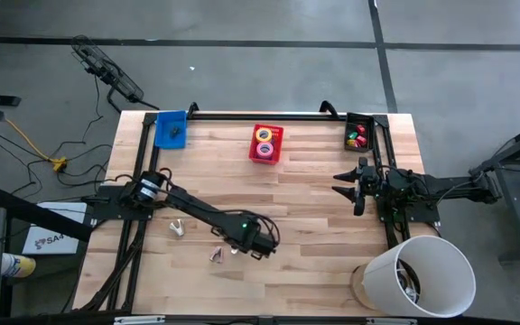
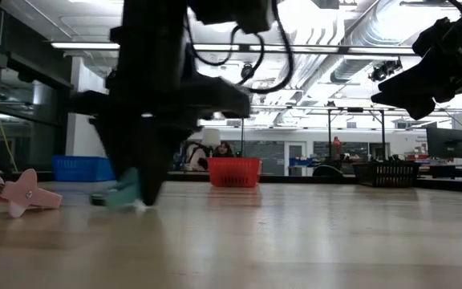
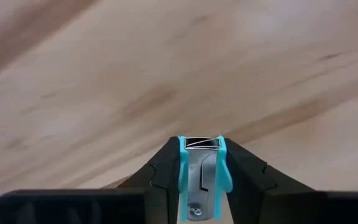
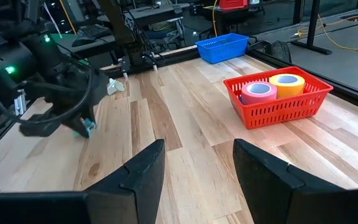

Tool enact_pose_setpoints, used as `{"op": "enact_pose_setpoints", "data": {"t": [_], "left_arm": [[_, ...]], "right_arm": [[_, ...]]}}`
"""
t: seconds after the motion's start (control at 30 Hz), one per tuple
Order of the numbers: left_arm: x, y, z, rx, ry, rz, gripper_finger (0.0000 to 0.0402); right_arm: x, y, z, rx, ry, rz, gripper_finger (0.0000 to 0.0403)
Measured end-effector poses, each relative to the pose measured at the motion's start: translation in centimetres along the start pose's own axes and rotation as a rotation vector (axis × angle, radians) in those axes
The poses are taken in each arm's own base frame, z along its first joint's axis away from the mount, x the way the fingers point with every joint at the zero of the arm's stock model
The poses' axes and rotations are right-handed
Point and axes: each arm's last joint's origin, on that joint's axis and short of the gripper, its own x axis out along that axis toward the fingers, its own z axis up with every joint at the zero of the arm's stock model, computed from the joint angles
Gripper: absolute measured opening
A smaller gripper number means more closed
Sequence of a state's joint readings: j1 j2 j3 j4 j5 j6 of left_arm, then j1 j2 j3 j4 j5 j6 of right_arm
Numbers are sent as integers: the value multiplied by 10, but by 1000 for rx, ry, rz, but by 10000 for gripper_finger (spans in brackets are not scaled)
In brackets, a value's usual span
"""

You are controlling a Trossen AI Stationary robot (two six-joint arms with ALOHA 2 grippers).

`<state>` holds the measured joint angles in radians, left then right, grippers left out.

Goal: Pick and place Stapler, Stapler remover, tape
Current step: Put the blue staple remover into the blue bin

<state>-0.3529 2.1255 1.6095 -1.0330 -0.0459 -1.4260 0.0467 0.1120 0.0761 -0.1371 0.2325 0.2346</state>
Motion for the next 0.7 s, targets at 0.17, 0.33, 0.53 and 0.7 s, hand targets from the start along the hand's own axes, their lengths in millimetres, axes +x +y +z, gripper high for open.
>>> {"op": "enact_pose_setpoints", "data": {"t": [0.17, 0.33, 0.53, 0.7], "left_arm": [[-17, 19, 4, -5, -15, 126, 90], [-45, 45, 18, -15, -75, 240, 90], [-84, 81, 43, -29, -156, 349, 90], [-110, 112, 72, -50, -248, 345, 90]], "right_arm": [[0, 0, 0, 0, 0, 0, 181], [0, 0, 0, 0, 0, 0, 181], [0, 0, 0, 0, 0, 0, 181], [0, 0, 0, 0, 1, 0, 181]]}}
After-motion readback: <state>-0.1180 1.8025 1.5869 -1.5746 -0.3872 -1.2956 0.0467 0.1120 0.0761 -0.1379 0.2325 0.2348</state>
